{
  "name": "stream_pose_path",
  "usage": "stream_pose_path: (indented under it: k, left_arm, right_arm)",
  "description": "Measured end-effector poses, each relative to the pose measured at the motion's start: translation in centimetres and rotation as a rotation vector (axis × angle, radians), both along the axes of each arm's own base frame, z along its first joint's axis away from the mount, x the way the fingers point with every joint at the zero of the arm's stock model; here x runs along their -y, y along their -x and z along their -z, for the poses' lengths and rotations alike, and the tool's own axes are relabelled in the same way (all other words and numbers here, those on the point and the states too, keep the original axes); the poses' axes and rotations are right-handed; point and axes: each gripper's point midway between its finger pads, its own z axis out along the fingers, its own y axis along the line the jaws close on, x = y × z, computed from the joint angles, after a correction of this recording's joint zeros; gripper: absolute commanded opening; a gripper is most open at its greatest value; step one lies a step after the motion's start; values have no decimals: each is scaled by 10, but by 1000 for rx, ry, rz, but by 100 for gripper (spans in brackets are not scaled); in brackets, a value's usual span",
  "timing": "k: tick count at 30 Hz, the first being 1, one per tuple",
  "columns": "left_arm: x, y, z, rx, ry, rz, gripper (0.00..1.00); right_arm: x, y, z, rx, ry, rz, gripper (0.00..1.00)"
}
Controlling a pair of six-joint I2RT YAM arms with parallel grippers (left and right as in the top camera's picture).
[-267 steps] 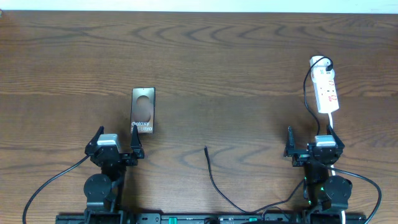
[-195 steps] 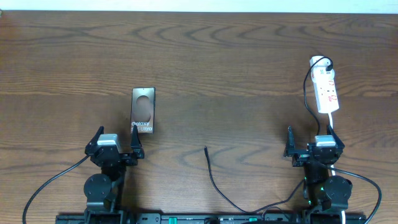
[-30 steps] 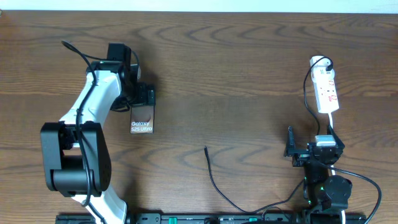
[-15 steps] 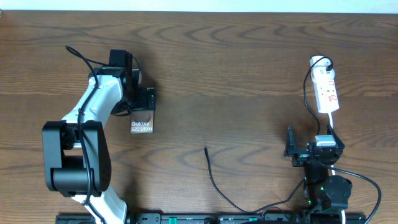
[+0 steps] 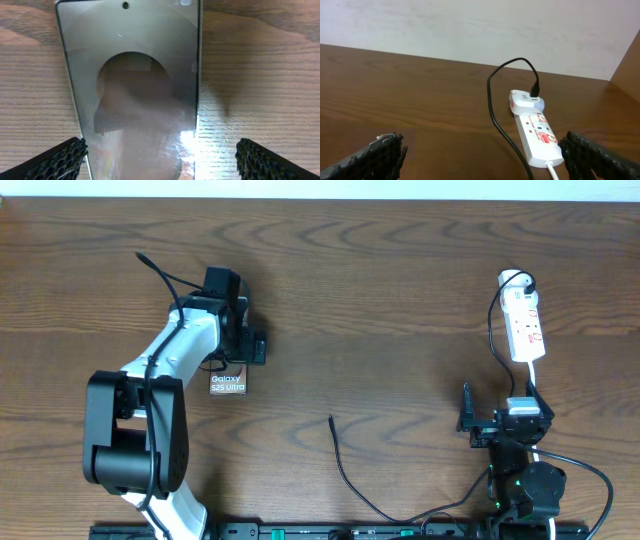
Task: Plug charger to phone and switch on socket
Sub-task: 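Move the left gripper forward over the silver phone and lower it, then close the left gripper on the phone's long edges and grip it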
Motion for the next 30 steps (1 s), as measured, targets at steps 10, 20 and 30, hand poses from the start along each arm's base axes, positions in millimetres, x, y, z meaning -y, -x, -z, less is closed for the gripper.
stream_pose_path:
  k: [10,20,30]
  left_arm:
    - [-8,-9,-2,37,-37,-16,98]
    - [-9,-12,-2,50,-43,-17,98]
    - [-10,-8,15,7,-52,-17,98]
  right_arm:
    - [0,0,0,0,0,0,99]
    - [0,0,0,0,0,0,99]
    - [0,0,0,0,0,0,99]
